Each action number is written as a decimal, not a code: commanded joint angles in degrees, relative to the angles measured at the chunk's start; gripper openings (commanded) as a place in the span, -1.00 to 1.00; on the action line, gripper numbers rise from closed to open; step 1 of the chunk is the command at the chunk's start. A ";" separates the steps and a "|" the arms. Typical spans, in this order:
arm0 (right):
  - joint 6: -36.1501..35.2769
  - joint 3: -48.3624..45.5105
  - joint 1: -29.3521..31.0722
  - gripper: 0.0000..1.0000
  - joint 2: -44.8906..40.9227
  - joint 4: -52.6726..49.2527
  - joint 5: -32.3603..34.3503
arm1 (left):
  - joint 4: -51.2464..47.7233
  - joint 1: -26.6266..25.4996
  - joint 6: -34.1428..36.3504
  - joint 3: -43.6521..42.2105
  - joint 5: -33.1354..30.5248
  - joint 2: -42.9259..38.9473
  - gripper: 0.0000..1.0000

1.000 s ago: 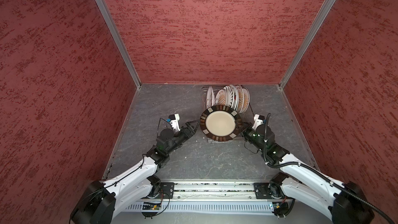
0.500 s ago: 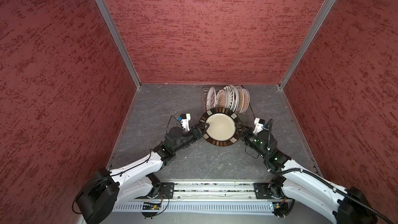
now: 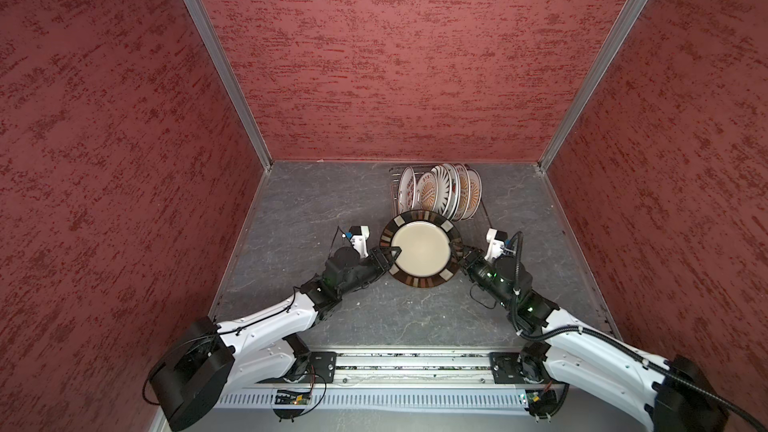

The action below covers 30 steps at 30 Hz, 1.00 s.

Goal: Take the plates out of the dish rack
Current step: 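Grasp the brown plate rim with the left gripper while the right gripper holds it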

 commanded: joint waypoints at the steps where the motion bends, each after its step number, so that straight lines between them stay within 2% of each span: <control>1: 3.45 0.86 0.42 -1.00 -0.93 11.09 1.62 | -0.12 -0.10 1.92 1.25 -0.23 -2.30 -0.76; 5: 3.10 0.46 0.42 -0.98 -0.95 10.87 2.12 | -0.24 0.38 0.92 0.82 0.25 -4.00 -0.78; 12: 1.04 0.01 0.42 -0.42 -1.00 11.29 1.63 | -0.28 0.57 0.03 0.86 0.66 -5.94 -0.80; 15: 0.13 -0.25 0.42 -0.23 -0.26 12.34 1.40 | -1.24 2.38 -1.66 1.73 2.12 -5.55 -0.80; 16: -0.18 -0.27 0.42 -0.12 0.08 12.74 1.17 | -1.07 3.30 -2.06 1.99 3.32 -5.36 -0.80; 21: -3.28 -0.84 0.42 0.73 2.39 17.07 -0.54 | 0.83 7.24 -3.93 2.45 7.85 -4.53 -0.82; 23: -4.27 -1.03 0.42 0.95 2.59 17.55 0.15 | 0.16 7.66 -3.89 2.61 7.68 -4.87 -0.82; 25: -5.03 -1.17 0.38 0.98 2.32 17.42 1.01 | 0.10 8.38 -4.23 2.38 8.06 -5.37 -0.83; 30: -12.79 -1.54 0.42 0.98 0.06 18.36 0.45 | -1.31 12.18 -5.97 2.72 11.60 -7.36 -0.85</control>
